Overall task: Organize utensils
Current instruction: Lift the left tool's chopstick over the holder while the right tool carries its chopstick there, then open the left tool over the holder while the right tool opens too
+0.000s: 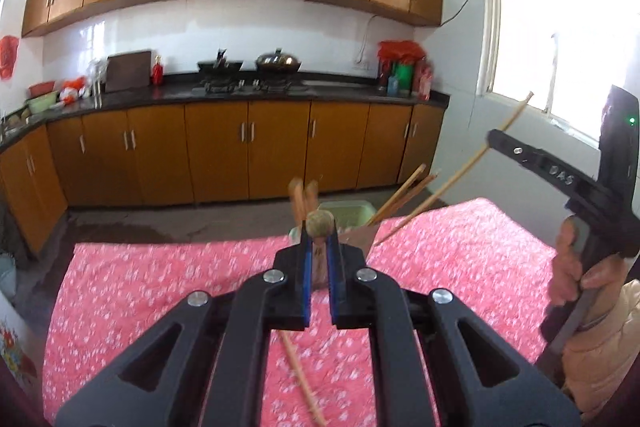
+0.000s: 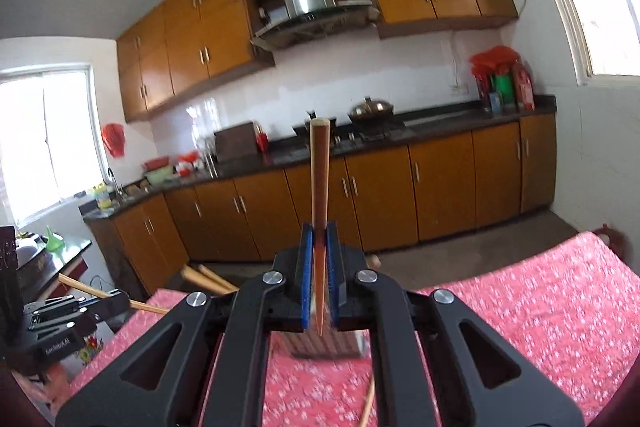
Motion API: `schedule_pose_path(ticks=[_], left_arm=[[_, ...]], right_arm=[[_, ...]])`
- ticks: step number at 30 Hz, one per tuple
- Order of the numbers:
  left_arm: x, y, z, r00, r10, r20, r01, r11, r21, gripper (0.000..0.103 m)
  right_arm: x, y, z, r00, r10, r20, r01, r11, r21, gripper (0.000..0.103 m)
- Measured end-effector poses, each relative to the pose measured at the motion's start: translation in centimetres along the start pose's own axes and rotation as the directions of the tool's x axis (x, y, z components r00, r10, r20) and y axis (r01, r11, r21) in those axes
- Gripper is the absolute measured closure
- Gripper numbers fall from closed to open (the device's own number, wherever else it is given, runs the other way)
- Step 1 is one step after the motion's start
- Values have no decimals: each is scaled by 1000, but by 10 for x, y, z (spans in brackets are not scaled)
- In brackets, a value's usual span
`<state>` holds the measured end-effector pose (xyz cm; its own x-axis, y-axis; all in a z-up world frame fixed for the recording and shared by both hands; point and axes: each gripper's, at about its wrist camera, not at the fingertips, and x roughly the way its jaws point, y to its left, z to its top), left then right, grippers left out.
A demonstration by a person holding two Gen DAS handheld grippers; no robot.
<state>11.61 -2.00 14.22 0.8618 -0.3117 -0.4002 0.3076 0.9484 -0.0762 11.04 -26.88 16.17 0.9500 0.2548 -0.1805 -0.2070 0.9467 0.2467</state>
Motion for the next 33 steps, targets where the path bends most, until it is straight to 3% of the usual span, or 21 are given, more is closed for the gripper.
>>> schedule_pose_path(ticks=[5, 9, 14, 20, 25, 33], left_arm=[[14, -19, 31, 999, 9, 32, -10, 999, 36, 95], [49, -26, 43, 999, 27, -44, -24, 997, 69, 95], [87, -31, 47, 989, 65, -132, -50, 992, 114, 95], [120, -34, 47, 980, 88, -178, -66, 990, 128, 95], [119, -23, 48, 984, 83, -157, -71, 994, 81, 93], [74, 9, 55, 995, 86, -48, -87, 996, -31, 85]], right_arm=[[11, 10, 13, 997, -9, 71, 11, 1000, -26, 96], [28, 13, 11, 996, -34, 79, 37, 998, -42, 96], [65, 10, -3, 997, -71, 4, 71, 995, -68, 96], [83, 4, -18, 995, -79, -58, 76, 995, -56, 95], [76, 2, -18, 996, -77, -49, 74, 996, -54, 84], [41, -12, -6, 993, -114, 24, 115, 993, -32, 83]])
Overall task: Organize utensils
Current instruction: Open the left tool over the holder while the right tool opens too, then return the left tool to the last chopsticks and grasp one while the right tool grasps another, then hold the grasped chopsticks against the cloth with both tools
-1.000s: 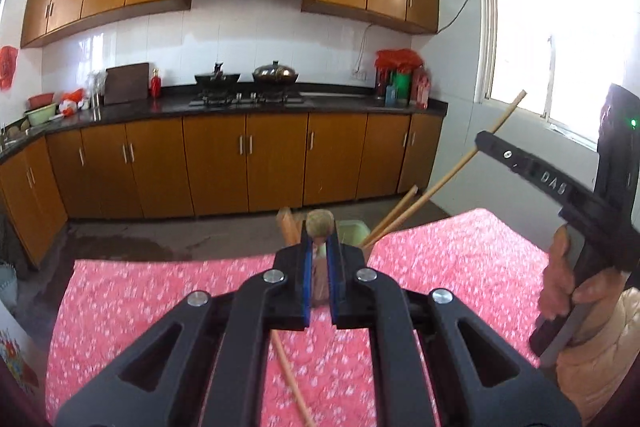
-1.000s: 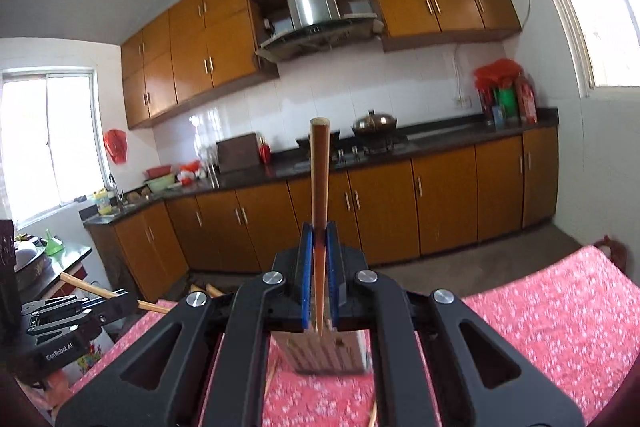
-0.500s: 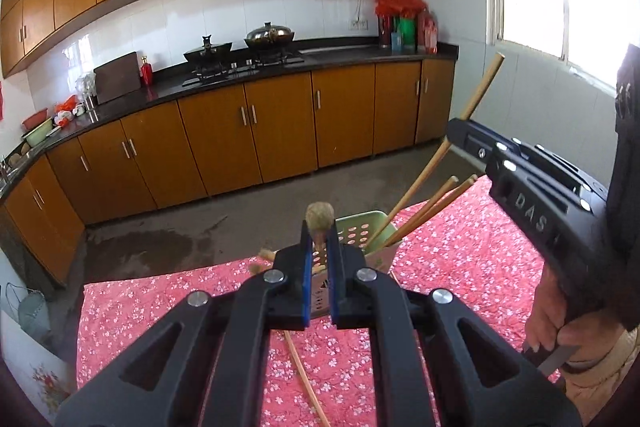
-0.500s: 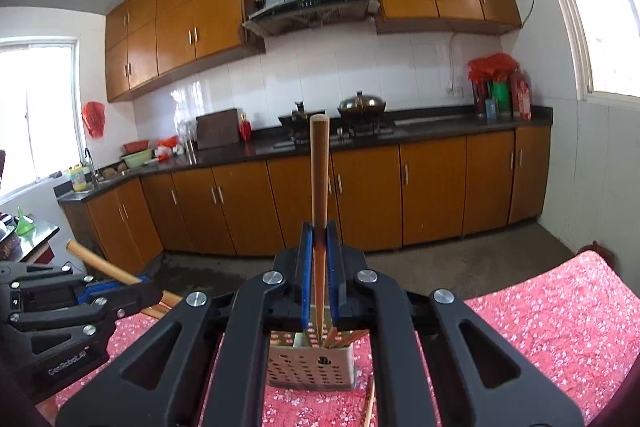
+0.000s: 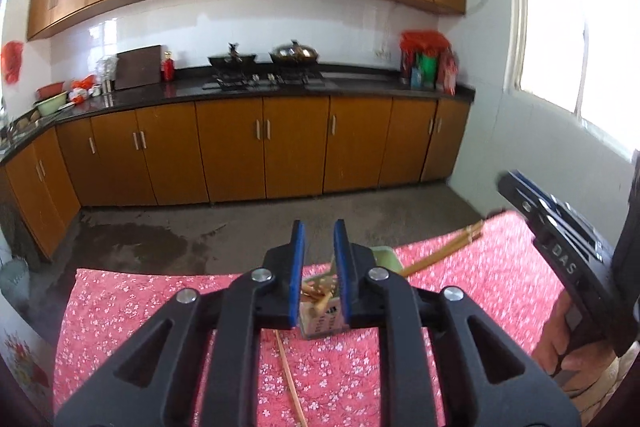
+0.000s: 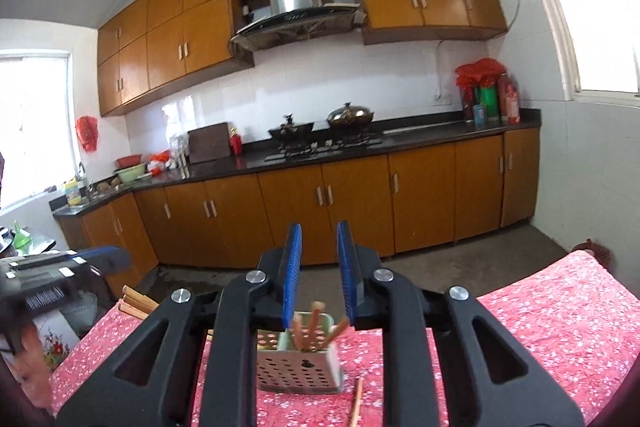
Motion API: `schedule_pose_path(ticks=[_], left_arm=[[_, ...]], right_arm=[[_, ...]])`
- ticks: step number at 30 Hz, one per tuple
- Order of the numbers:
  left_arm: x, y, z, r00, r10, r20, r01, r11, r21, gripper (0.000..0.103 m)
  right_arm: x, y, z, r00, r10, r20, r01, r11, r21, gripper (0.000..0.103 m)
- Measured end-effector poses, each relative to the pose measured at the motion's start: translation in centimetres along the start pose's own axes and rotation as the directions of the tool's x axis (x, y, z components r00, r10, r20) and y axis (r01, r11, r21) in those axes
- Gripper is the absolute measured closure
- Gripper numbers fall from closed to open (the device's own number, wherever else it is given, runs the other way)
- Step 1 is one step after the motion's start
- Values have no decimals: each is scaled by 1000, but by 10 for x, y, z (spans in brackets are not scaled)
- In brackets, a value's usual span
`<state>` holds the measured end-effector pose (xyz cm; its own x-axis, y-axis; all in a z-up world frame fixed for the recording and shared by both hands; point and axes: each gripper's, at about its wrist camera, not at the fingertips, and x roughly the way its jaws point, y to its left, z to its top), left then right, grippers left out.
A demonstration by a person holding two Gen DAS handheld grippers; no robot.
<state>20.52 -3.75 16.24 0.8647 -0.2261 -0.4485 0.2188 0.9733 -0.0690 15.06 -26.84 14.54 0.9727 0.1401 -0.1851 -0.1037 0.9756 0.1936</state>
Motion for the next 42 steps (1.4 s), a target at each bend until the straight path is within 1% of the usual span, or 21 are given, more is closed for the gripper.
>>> schedule_pose_path(ticks=[2, 3, 6, 8, 10, 12, 15, 16, 17, 19, 21, 24, 25, 26, 27, 29, 32, 34, 36, 38, 42], left_arm=[[-18, 12, -1, 999, 22, 37, -21, 999, -29, 83], [-28, 21, -5, 997, 51, 55, -48, 998, -44, 80], [-42, 44, -24, 991, 117, 59, -112, 991, -79, 77], [-42, 65, -47, 986, 167, 20, -164, 981, -99, 76], [-34, 80, -73, 979, 204, -32, -206, 973, -102, 76], [-14, 92, -110, 963, 241, -122, -252, 964, -87, 76], [11, 90, -156, 951, 206, -232, -231, 969, -85, 76], [16, 87, -166, 949, 191, -250, -219, 972, -90, 76], [24, 82, -183, 948, 155, -277, -189, 977, -101, 76], [33, 76, -198, 947, 115, -300, -156, 981, -119, 76], [40, 60, -215, 945, 74, -317, -120, 984, -128, 76], [51, 42, -225, 939, 63, -338, -105, 989, -107, 76], [52, 39, -230, 937, 63, -345, -102, 990, -98, 76], [56, 31, -233, 934, 66, -352, -102, 991, -87, 76], [58, 29, -235, 932, 65, -356, -101, 992, -82, 76], [66, 26, -240, 926, 65, -371, -101, 992, -76, 76], [72, 23, -247, 919, 71, -387, -107, 992, -71, 76], [77, 21, -248, 914, 75, -399, -111, 992, -67, 79], [83, 19, -250, 908, 74, -411, -110, 992, -64, 84], [87, 18, -250, 902, 86, -423, -120, 991, -54, 94], [94, 37, -246, 898, 117, -424, -163, 984, -73, 95]], right_arm=[[-11, -12, -3, 1000, -30, -4, 30, 1000, 9, 83], [-12, -17, -6, 999, -41, -12, 41, 999, 13, 83], [-16, -40, -29, 991, -103, -82, 105, 994, 23, 83], [-11, -54, -52, 978, -139, -157, 144, 989, 24, 83], [-3, -64, -84, 956, -155, -248, 165, 986, 22, 83], [5, -67, -116, 929, -147, -340, 163, 986, 20, 83], [14, -55, -164, 881, -79, -467, 103, 994, 25, 83], [17, -48, -180, 860, -45, -509, 73, 997, 34, 83], [17, -43, -192, 847, -26, -531, 55, 998, 40, 83], [20, -27, -212, 821, -6, -571, 32, 999, 36, 83], [22, -18, -222, 807, -6, -591, 27, 999, 26, 83], [27, -13, -235, 786, -22, -618, 34, 999, 7, 83], [27, -12, -238, 784, -35, -619, 38, 999, -8, 83], [27, -11, -239, 790, -43, -611, 38, 999, -21, 85], [27, -11, -239, 790, -52, -611, 41, 999, -31, 93], [30, -15, -238, 788, -73, -611, 61, 997, -41, 95], [31, -30, -233, 789, -95, -607, 108, 994, -15, 95], [28, -37, -232, 789, -100, -606, 122, 992, -5, 95], [28, -41, -230, 790, -106, -604, 126, 992, -10, 95], [27, -43, -228, 790, -113, -603, 126, 992, -20, 95], [34, -48, -225, 789, -139, -598, 141, 989, -44, 95]])
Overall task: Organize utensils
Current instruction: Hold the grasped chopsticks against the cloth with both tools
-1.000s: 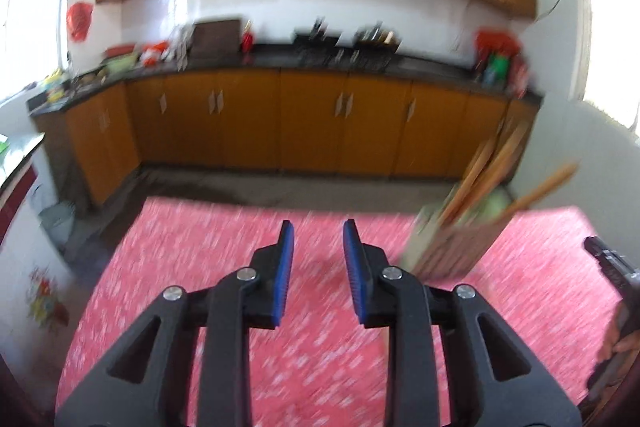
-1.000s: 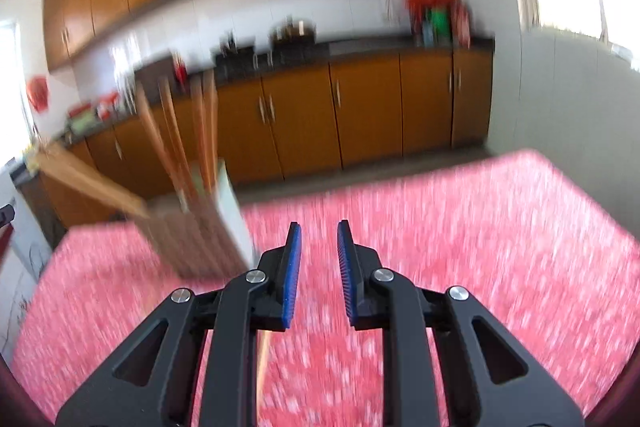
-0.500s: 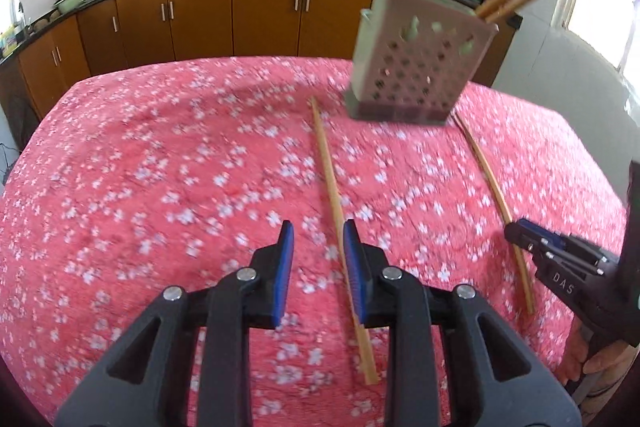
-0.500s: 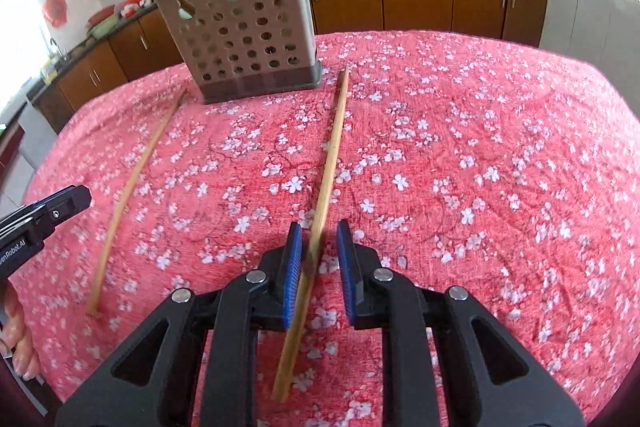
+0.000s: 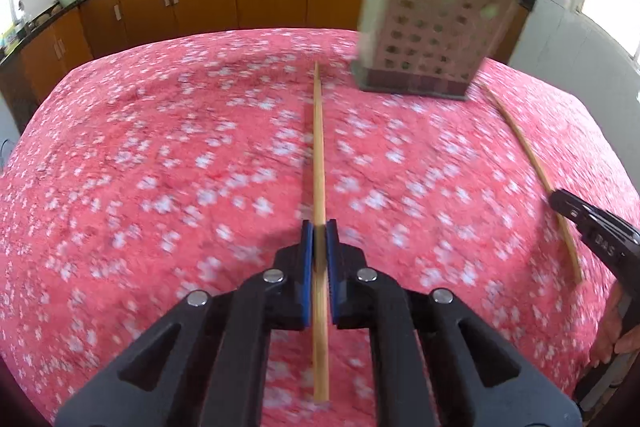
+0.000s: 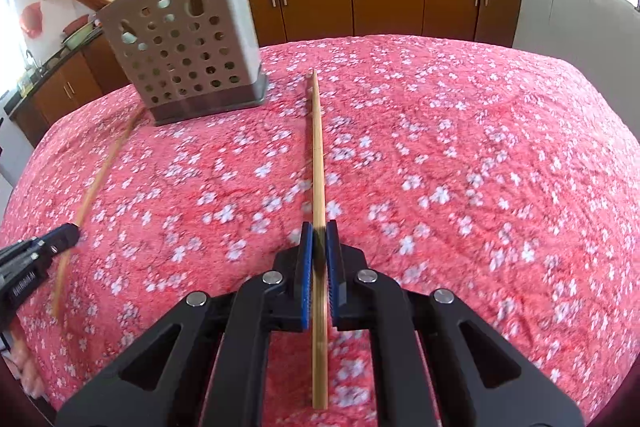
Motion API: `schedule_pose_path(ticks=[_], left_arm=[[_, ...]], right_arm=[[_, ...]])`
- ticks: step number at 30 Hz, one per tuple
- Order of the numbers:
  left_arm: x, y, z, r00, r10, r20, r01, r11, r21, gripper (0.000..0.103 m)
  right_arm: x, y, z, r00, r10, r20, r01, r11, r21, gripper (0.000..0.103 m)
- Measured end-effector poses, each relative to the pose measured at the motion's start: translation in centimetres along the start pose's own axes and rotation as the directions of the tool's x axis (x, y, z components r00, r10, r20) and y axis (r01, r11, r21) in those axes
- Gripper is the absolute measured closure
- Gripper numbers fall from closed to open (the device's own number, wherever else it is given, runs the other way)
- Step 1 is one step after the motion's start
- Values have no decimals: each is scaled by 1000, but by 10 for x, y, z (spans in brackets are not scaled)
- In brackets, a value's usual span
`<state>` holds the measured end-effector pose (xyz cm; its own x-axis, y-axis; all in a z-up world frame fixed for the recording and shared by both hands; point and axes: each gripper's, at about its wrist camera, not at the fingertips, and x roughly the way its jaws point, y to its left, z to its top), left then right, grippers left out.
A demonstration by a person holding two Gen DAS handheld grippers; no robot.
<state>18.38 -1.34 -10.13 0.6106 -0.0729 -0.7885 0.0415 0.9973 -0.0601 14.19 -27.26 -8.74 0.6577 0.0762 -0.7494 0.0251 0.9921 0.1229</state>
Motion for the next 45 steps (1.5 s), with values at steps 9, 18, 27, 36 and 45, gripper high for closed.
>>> schedule_pose_path(ticks=[9, 18, 27, 36, 45], left_arm=[[17, 58, 32, 995, 98, 6, -98, 993, -68, 91], [19, 65, 34, 994, 105, 33, -102, 993, -63, 91], [19, 68, 30, 995, 91, 34, -88, 993, -77, 91], [19, 68, 30, 995, 90, 33, -87, 993, -76, 91], [19, 68, 30, 995, 89, 33, -86, 993, -77, 91]], right_arm=[[27, -15, 29, 999, -55, 3, 55, 998, -14, 95], [35, -16, 37, 999, -47, 3, 47, 999, -4, 95], [34, -14, 36, 999, -51, 4, 51, 999, -7, 95], [35, -15, 36, 999, -51, 4, 51, 999, -8, 95], [34, -14, 36, 999, -52, 4, 52, 999, -8, 95]])
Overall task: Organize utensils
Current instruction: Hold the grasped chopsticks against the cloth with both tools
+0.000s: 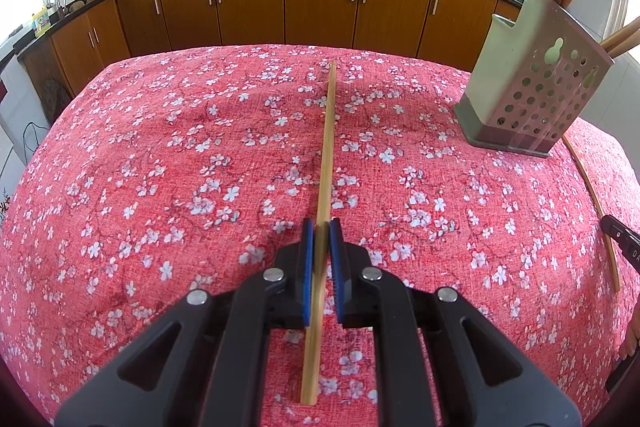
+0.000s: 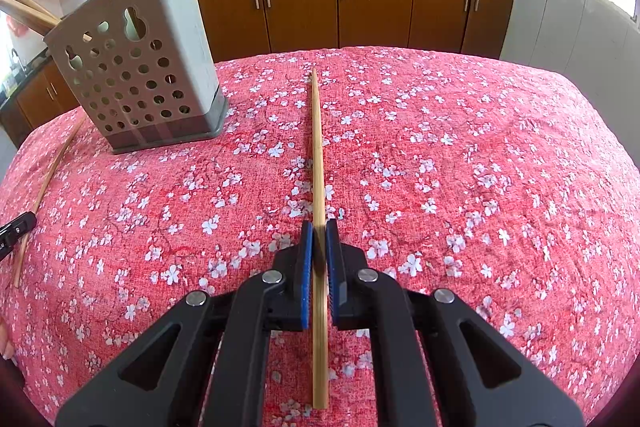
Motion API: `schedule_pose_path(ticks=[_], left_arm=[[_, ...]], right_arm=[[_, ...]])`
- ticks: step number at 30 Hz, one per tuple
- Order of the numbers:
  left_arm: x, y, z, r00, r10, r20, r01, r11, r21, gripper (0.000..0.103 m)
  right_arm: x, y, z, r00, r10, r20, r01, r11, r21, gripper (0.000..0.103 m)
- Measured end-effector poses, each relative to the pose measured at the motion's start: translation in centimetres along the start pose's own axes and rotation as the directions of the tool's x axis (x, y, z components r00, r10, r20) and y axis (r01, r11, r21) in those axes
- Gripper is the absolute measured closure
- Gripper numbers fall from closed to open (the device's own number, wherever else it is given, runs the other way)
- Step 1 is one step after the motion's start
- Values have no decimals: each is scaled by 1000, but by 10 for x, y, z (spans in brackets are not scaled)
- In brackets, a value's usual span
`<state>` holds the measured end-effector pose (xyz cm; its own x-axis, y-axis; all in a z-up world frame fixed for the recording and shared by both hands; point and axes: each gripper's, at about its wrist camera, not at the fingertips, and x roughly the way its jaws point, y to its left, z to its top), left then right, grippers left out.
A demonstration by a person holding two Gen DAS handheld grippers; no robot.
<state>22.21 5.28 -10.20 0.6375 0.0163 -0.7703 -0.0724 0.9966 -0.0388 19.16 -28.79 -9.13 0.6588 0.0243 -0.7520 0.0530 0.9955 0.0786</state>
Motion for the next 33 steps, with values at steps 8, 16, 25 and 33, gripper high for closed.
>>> schedule_pose_path(ticks=[8, 16, 25, 33], left_arm=[[0, 0, 0, 1000, -1, -1, 1, 1000, 0, 91], [0, 0, 0, 1000, -2, -1, 2, 1000, -2, 91], [0, 0, 0, 1000, -3, -2, 3, 1000, -3, 91], [0, 0, 0, 1000, -10, -3, 10, 1000, -9, 91]], right_arm=[[0, 0, 0, 1000, 0, 0, 0, 1000, 1, 95], [0, 0, 0, 1000, -1, 0, 1, 1000, 1, 95], [0, 0, 0, 1000, -2, 0, 2, 1000, 1, 95], [-1, 0, 0, 1000, -2, 1, 2, 1000, 1, 95]])
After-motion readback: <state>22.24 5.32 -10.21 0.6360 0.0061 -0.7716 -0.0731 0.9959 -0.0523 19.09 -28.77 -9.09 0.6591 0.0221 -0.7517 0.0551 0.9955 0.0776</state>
